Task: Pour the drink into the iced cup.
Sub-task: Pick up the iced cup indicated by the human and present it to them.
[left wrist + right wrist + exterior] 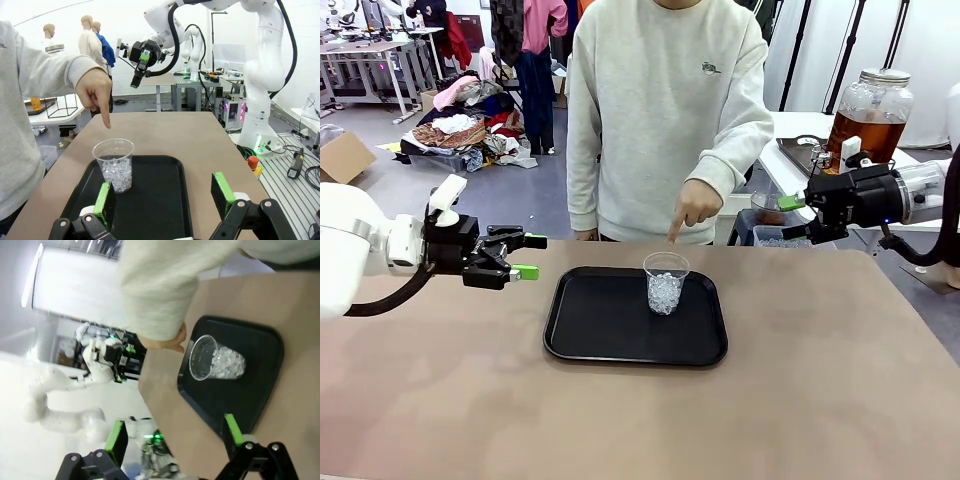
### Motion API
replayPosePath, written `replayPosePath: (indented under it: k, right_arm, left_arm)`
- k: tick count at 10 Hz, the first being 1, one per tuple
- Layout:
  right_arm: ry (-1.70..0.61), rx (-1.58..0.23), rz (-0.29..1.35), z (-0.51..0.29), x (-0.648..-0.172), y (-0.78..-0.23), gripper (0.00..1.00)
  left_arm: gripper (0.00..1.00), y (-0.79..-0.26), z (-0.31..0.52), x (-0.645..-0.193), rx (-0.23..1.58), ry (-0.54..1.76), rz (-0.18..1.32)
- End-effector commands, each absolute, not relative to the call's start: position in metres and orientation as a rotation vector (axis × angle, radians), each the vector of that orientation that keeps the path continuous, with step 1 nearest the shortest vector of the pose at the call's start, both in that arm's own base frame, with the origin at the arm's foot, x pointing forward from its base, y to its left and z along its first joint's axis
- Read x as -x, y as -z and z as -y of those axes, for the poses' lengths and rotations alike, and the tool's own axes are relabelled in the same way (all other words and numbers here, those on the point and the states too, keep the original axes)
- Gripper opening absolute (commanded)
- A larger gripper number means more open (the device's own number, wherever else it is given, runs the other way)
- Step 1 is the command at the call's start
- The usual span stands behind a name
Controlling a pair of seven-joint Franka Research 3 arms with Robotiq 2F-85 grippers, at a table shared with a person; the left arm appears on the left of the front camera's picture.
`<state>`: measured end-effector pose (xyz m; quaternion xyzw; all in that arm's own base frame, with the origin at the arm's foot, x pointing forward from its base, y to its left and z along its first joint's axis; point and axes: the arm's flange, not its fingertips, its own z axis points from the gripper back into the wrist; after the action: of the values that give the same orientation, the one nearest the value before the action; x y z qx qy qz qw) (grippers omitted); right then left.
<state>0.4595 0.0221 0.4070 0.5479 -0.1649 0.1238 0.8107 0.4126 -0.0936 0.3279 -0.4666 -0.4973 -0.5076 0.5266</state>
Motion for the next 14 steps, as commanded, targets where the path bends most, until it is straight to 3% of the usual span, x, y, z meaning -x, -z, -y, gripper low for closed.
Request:
replayPosePath:
  k: [1, 4, 9, 11, 14]
  right_arm:
    - [-0.472, -1.128, 0.496, -0.019, -0.461, -0.396, 1.00]
    - [-0.517, -1.113, 0.434, -0.018, -0.461, -0.403, 1.00]
    - [-0.536, -1.096, 0.480, -0.021, -0.458, -0.400, 1.00]
    - [-0.710, -1.079, 0.675, -0.031, -0.462, -0.392, 1.00]
    - [-0.919, -1.002, 0.794, -0.049, -0.472, -0.365, 1.00]
  left_arm:
    - [1.00, -0.329, 0.094, -0.411, 1.111, 1.217, 1.200]
    - [1.00, -0.329, 0.094, -0.411, 1.111, 1.217, 1.200]
    - [1.00, -0.329, 0.094, -0.411, 1.111, 1.217, 1.200]
    - [1.00, -0.329, 0.094, -0.411, 1.111, 1.217, 1.200]
    - [1.00, -0.329, 0.094, -0.411, 1.111, 1.217, 1.200]
